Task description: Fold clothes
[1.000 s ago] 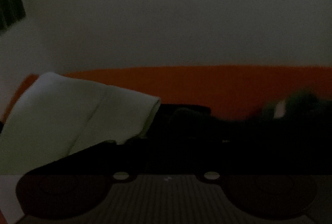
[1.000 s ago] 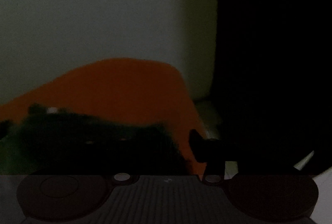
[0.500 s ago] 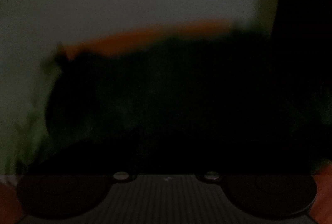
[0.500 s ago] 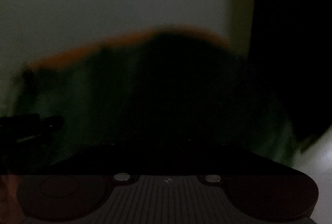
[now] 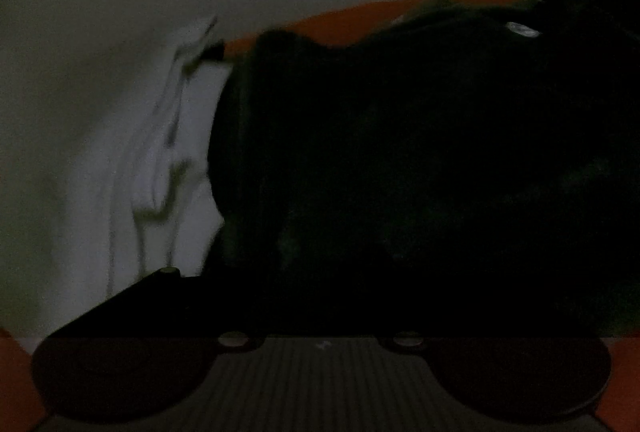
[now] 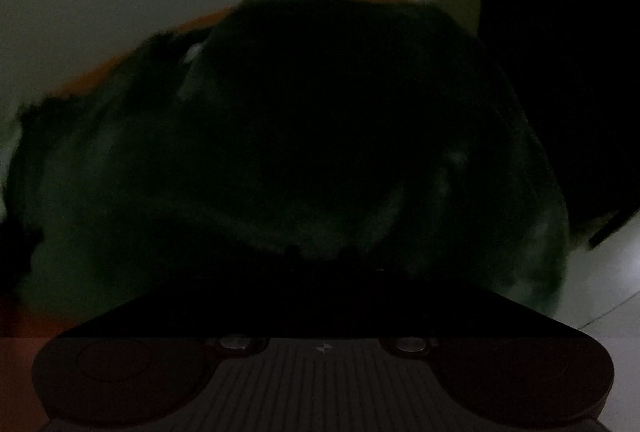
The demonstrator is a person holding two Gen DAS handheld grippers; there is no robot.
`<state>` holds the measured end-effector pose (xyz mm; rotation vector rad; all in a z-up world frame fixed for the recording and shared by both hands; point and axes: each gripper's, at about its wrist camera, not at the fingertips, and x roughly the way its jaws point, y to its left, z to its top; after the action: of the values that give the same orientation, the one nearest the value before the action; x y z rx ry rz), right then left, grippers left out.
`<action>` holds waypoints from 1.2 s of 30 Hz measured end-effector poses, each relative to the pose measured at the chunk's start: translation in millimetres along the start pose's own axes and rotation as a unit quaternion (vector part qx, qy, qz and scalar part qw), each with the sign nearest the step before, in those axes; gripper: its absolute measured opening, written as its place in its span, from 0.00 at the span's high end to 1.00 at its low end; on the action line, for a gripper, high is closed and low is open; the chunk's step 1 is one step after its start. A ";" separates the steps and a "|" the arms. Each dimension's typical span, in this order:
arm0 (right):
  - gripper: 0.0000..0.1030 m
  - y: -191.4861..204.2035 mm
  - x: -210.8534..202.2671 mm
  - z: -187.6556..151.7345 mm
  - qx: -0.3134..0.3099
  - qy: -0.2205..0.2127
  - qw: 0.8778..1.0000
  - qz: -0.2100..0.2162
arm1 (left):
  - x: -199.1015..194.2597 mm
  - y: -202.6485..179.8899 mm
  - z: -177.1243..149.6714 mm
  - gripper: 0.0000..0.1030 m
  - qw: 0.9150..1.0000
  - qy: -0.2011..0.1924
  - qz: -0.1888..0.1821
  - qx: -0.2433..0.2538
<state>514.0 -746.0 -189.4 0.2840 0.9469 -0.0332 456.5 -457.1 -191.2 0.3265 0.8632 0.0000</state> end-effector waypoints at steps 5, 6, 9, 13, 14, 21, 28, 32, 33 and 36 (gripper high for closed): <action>0.77 39.6 -44.6 -7.8 -0.018 -0.073 0.997 0.007 | -52.8 -12.0 19.3 0.53 0.992 -0.060 -0.084 -0.076; 0.77 50.6 -39.1 -14.8 -0.021 -0.070 0.997 0.007 | -56.4 -26.7 21.2 0.53 0.990 -0.062 -0.103 -0.078; 0.78 62.7 -13.3 -37.1 -0.034 -0.052 0.998 0.001 | -33.8 -73.2 11.6 0.51 0.994 -0.021 -0.102 -0.027; 0.81 72.1 16.6 -53.9 -0.051 -0.048 0.998 -0.007 | -16.6 -50.1 -1.6 0.52 0.992 -0.004 -0.116 -0.042; 0.81 70.2 6.0 -46.6 -0.048 -0.049 0.998 0.002 | -19.1 -36.1 -0.2 0.52 0.994 -0.011 -0.099 -0.040; 0.85 -8.4 -22.2 -33.4 -0.075 -0.025 0.997 -0.017 | 7.7 43.9 -24.6 0.71 0.998 0.008 -0.057 -0.015; 0.97 -91.1 -41.5 -24.7 0.049 -0.014 0.991 -0.122 | -2.4 60.5 -8.7 0.74 0.999 0.005 -0.025 -0.042; 0.92 -61.5 -85.5 -11.3 0.016 -0.095 0.995 -0.032 | -28.0 40.2 31.7 0.52 0.993 -0.072 -0.067 -0.061; 0.92 -45.4 -83.3 -7.6 0.001 -0.102 0.995 -0.002 | -25.6 29.5 43.8 0.46 0.991 -0.084 -0.084 -0.065; 0.92 -0.7 -46.3 2.1 -0.040 -0.077 0.995 0.041 | 9.6 -8.3 72.9 0.46 0.992 -0.063 -0.097 -0.054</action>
<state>488.4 -751.7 -151.1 0.2413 0.7800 0.0574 516.0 -484.3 -156.6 0.1382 0.7625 -0.1517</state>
